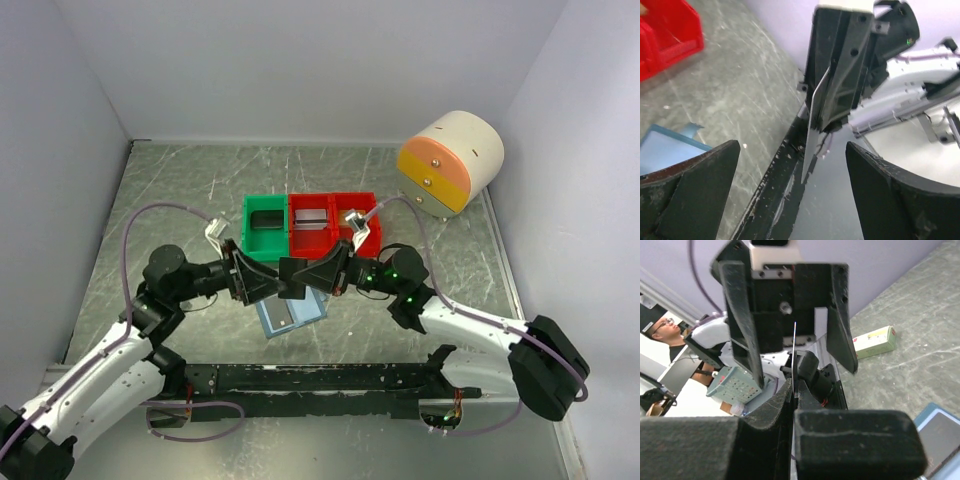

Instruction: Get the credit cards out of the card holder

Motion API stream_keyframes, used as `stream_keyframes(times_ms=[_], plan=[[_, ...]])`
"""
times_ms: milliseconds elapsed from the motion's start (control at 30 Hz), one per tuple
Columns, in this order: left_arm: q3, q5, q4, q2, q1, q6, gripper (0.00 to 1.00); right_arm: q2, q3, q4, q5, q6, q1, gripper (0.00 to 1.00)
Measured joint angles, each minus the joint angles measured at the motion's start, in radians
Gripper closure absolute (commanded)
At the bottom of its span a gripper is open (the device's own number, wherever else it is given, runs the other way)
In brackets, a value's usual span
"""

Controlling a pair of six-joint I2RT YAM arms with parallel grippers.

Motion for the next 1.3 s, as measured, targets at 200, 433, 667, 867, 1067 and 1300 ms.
stream_keyframes(times_ms=[200, 433, 667, 867, 1067, 1300], plan=[[0.289, -0.266, -0.455, 0.000, 0.000, 0.228, 0.00, -0.103, 0.058, -0.307, 0.101, -0.141, 0.000, 1.00], [0.418, -0.667, -0.781, 0.009, 0.000, 0.348, 0.01, -0.145, 0.137, -0.581, 0.257, -0.285, 0.011, 1.00], [0.475, -0.987, -0.926, 0.171, 0.022, 0.362, 0.00, -0.090, 0.237, -0.750, 0.458, -0.402, 0.152, 1.00], [0.483, -1.103, -0.948, 0.154, 0.258, 0.381, 0.00, -0.024, 0.350, -0.856, 0.668, -0.526, 0.257, 1.00], [0.467, -1.004, -0.912, 0.226, 0.509, 0.392, 0.00, 0.116, 0.513, -0.962, 0.832, -0.672, 0.290, 1.00], [0.412, -0.888, -0.904, 0.141, 0.591, 0.395, 0.00, 0.358, 0.751, -1.055, 0.924, -0.866, 0.295, 1.00]])
